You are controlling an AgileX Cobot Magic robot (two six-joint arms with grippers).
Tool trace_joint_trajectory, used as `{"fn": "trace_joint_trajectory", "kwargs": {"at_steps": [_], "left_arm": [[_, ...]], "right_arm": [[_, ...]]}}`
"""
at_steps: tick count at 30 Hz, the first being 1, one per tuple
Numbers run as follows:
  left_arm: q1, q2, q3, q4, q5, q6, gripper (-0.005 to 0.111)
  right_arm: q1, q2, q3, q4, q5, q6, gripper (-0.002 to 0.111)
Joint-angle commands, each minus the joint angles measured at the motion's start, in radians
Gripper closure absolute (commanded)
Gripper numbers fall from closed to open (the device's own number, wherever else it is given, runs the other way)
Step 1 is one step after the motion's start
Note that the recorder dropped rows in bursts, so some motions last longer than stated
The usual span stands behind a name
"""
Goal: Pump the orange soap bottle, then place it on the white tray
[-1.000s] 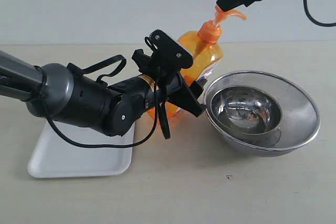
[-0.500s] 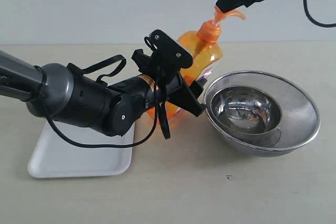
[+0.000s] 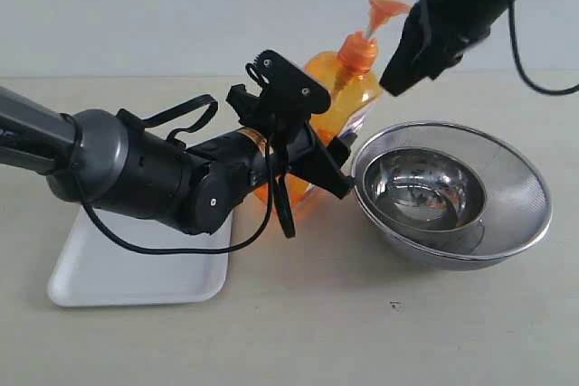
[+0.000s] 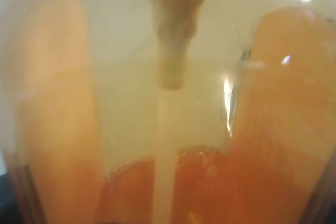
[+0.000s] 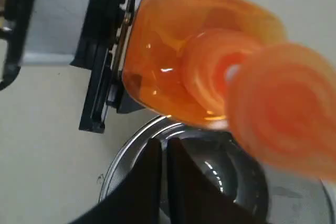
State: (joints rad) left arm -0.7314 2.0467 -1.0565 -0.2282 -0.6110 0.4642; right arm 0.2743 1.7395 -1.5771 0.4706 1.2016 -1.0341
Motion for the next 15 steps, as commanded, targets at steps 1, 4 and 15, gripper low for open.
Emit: {"fn": "trace_joint_trajectory", "kwargs": {"at_steps": [1,4,15], "left_arm": [[-0.01,-0.012,-0.014,0.027,-0.076,0.001,0.102],[-0.01,-0.012,-0.014,0.027,-0.076,0.001,0.102],[-0.01,-0.012,-0.014,0.027,-0.076,0.001,0.102]], "right_arm": [[0.004,-0.022,-0.02,-0.017,0.019,0.001,0.108],[0.004,-0.045,-0.034,-0.021,0.019,0.001,0.108],[0.004,-0.108,-0.108,-0.029,0.019,0.001,0.108]]}}
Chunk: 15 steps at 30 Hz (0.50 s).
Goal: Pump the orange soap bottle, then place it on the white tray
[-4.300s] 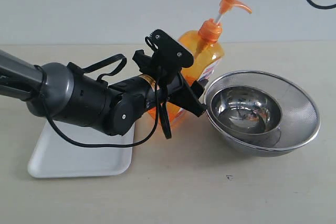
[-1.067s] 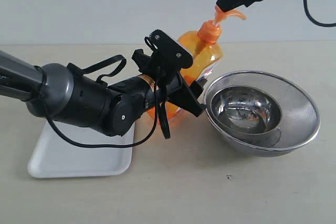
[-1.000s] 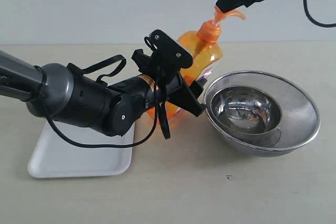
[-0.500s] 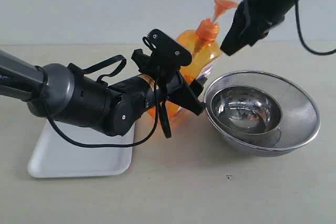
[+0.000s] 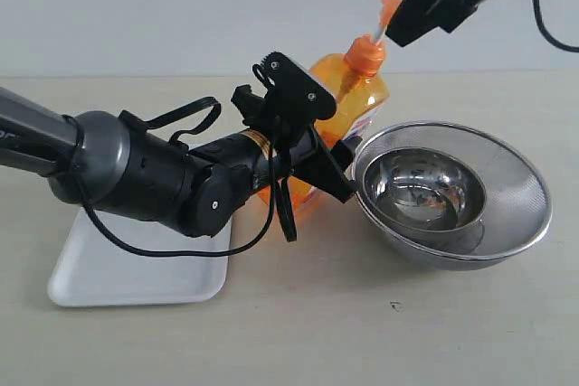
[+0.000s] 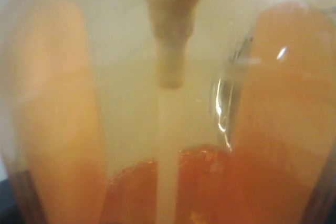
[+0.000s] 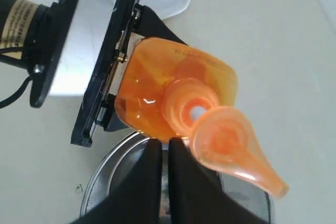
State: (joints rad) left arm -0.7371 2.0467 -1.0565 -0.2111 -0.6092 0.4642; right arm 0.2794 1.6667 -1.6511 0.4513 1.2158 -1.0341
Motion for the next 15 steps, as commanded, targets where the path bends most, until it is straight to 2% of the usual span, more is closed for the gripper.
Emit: {"fn": "trace_joint_trajectory", "kwargs": {"at_steps": [1,5,15], "left_arm": [[-0.004,-0.012,-0.014,0.01,-0.078,0.001,0.102],[-0.004,-0.012,-0.014,0.01,-0.078,0.001,0.102],[-0.004,-0.012,-0.014,0.01,-0.078,0.001,0.102]], "right_arm": [[-0.001,-0.039,-0.041,-0.013,0.005,0.001,0.108],[-0.001,-0.043,-0.071,-0.023,-0.006,0.001,0.108],[-0.001,-0.03,-0.073,-0.107,-0.209,0.014,0.108]]}}
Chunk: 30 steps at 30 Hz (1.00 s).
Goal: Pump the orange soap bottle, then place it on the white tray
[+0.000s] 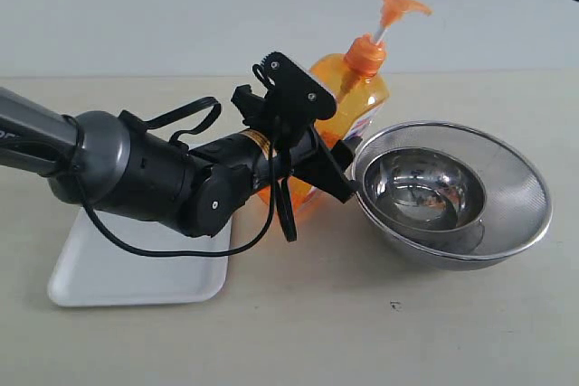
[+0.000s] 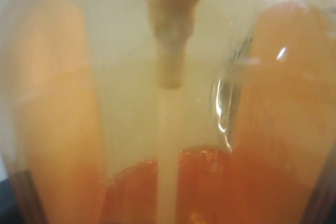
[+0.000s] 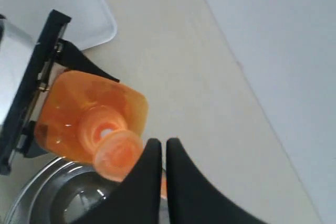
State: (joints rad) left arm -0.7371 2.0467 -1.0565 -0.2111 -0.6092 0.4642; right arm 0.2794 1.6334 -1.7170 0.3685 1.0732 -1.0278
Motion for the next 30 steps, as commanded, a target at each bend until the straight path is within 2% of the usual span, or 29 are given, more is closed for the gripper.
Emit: {"fn": "trace_joint_trajectory", "kwargs": {"at_steps": [1,13,30], "left_arm": [[-0.004,-0.012,-0.014,0.01,-0.078,0.001,0.102],[-0.004,-0.012,-0.014,0.01,-0.078,0.001,0.102],[-0.004,-0.012,-0.014,0.01,-0.078,-0.004,0.102]], "right_arm": [[-0.001,0.009,-0.007,-0.032,-0.082,0.008,0.108],[-0.003,0.072,-0.007,-0.042,-0.119,0.01,0.108],[-0.003,0.075,-0.007,-0.068,0.015,0.061,0.108]]}}
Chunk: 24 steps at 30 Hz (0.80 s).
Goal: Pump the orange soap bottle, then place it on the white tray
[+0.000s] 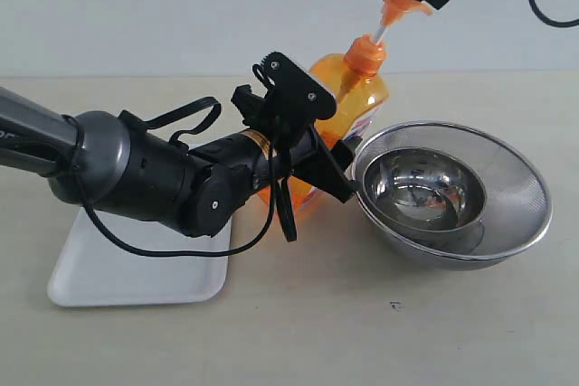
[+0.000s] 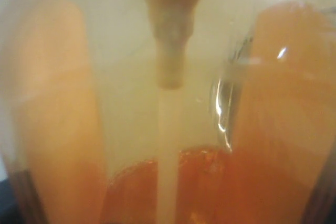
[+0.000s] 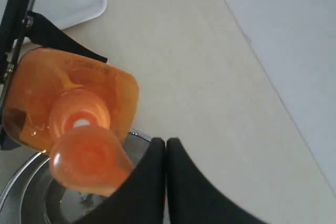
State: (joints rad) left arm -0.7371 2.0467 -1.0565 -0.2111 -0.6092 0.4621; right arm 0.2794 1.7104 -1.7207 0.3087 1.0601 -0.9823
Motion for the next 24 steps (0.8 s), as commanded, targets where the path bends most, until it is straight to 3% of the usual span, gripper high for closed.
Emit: {"fn": "trace_joint_trajectory", "kwargs": {"at_steps": [1,24], "left_arm": [[-0.004,-0.012,-0.014,0.01,-0.078,-0.001,0.102],[-0.004,-0.012,-0.014,0.01,-0.078,-0.001,0.102]], "right_arm": [[-0.003,-0.003,-0.003,-0.008,0.034,0.016,0.108],[-0.003,-0.003,-0.003,-0.008,0.088,0.035,0.108]]}}
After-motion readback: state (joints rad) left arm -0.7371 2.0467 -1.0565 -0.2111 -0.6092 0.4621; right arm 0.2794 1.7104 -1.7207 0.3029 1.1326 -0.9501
